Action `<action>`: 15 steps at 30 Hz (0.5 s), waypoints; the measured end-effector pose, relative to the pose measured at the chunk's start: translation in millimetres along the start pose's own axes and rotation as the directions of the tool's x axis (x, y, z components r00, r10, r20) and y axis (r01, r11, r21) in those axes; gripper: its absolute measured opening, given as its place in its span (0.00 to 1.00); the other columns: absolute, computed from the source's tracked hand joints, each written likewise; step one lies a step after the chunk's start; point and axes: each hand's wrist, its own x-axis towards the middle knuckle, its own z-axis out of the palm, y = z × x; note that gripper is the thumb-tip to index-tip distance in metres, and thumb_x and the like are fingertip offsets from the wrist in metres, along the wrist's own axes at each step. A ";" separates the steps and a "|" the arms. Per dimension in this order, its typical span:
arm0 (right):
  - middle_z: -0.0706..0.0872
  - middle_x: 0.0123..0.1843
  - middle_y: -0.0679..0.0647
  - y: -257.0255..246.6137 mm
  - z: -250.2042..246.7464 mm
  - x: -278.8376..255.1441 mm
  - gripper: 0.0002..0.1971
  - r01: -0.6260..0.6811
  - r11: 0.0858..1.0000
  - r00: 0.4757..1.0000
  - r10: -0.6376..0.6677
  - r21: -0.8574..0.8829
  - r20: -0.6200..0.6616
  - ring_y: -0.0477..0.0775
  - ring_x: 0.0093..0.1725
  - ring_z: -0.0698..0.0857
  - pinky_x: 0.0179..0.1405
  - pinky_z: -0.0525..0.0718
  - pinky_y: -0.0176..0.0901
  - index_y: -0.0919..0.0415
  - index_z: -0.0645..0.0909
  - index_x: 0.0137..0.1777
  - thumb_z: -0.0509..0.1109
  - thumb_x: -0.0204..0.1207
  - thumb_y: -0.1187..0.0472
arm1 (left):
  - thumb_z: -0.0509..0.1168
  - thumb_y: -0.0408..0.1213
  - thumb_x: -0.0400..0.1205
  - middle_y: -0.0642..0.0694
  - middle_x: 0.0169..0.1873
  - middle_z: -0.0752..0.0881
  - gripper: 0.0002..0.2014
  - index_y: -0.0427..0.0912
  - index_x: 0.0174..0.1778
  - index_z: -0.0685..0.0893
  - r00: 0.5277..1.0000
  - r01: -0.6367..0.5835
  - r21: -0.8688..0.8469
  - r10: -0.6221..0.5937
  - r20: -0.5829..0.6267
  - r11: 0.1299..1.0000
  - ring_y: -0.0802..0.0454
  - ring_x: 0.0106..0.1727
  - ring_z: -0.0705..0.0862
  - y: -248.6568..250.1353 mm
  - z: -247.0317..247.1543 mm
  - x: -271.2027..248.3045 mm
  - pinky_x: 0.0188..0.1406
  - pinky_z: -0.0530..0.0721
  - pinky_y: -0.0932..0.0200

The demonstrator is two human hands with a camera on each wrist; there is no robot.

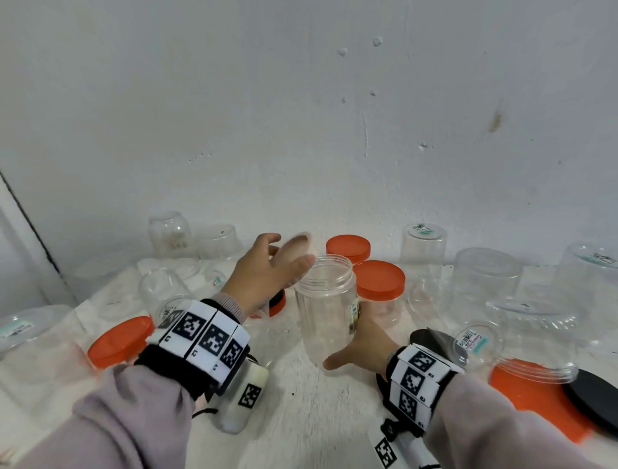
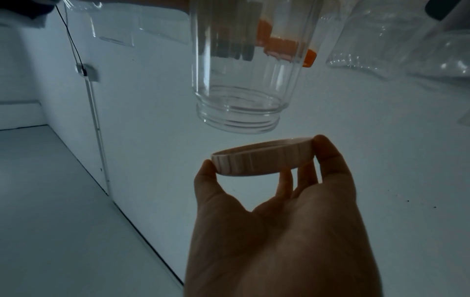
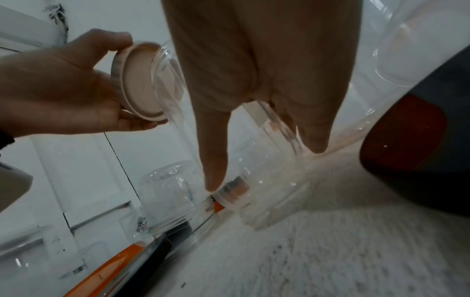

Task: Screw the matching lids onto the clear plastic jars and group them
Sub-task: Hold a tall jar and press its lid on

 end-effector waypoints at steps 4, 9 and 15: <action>0.72 0.72 0.47 -5.1 -8.9 -2.2 0.62 0.059 0.984 0.998 -0.063 0.170 0.021 0.52 0.71 0.73 0.71 0.75 0.51 0.52 0.50 0.78 0.90 0.50 0.57 | 0.73 0.59 0.69 0.51 0.70 0.74 0.43 0.52 0.77 0.64 0.997 -0.045 0.025 0.043 0.068 0.999 0.54 0.62 0.78 2.0 1.8 -2.1 0.60 0.79 0.56; 0.74 0.66 0.42 -16.8 -16.7 -6.1 0.54 0.169 0.957 0.986 -0.166 0.238 -0.034 0.44 0.64 0.77 0.59 0.84 0.48 0.45 0.56 0.73 0.88 0.53 0.55 | 0.75 0.56 0.69 0.51 0.74 0.71 0.44 0.54 0.79 0.61 0.982 -0.126 0.094 0.110 0.155 0.988 0.60 0.61 0.72 11.1 9.4 -1.3 0.55 0.70 0.64; 0.75 0.64 0.41 -14.8 -15.2 -8.0 0.48 0.196 0.957 0.981 -0.191 0.216 -0.048 0.41 0.61 0.78 0.55 0.84 0.40 0.43 0.57 0.68 0.88 0.55 0.54 | 0.76 0.58 0.67 0.51 0.76 0.69 0.48 0.54 0.80 0.59 0.960 -0.181 0.177 0.135 0.246 0.967 0.61 0.63 0.69 21.9 23.1 0.8 0.57 0.68 0.64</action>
